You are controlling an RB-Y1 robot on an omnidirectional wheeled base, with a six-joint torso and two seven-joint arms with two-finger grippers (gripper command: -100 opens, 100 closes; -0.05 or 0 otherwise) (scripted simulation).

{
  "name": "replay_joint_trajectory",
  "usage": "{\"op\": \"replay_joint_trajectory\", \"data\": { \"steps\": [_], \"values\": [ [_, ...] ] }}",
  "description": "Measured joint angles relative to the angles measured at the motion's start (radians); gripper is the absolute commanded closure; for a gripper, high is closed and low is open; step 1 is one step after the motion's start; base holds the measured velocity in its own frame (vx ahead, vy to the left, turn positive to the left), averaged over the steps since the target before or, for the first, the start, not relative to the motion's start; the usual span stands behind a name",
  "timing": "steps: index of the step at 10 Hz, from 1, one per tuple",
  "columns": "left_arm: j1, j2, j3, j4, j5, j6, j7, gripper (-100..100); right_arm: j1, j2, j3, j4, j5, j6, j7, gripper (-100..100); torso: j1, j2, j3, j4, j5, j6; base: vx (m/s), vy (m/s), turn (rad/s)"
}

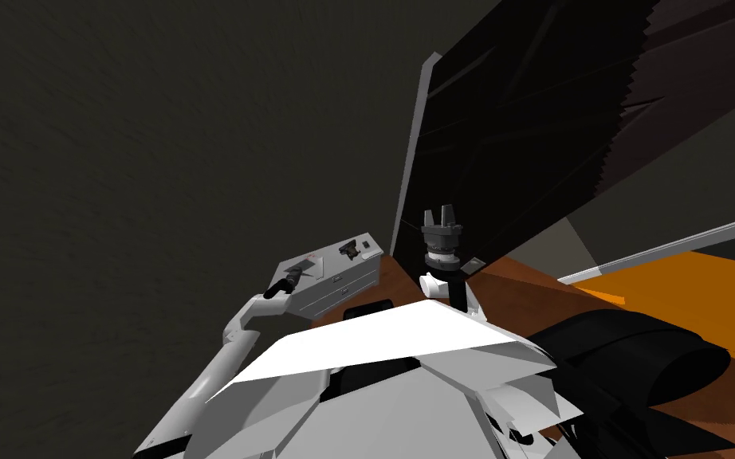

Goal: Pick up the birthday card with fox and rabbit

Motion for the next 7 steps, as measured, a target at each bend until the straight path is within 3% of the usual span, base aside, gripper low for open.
{"op": "replay_joint_trajectory", "data": {
  "steps": [6,7],
  "values": [
    [0.083,-0.039,-0.017,-0.167,-0.142,0.073,0.115,100,0.0,0.0,0.0,0.0,0.0,0.0,0.0,0,-0.001,0.002,0.002,0.002,-0.001,0.0,0.026,0.036,0.018],
    [0.083,-0.039,-0.017,-0.17,-0.144,0.074,0.117,0,0.0,0.0,0.0,0.0,0.0,0.0,0.0,0,-0.002,0.003,0.002,0.002,-0.001,0.0,0.0,0.0,0.0]
  ]
}}
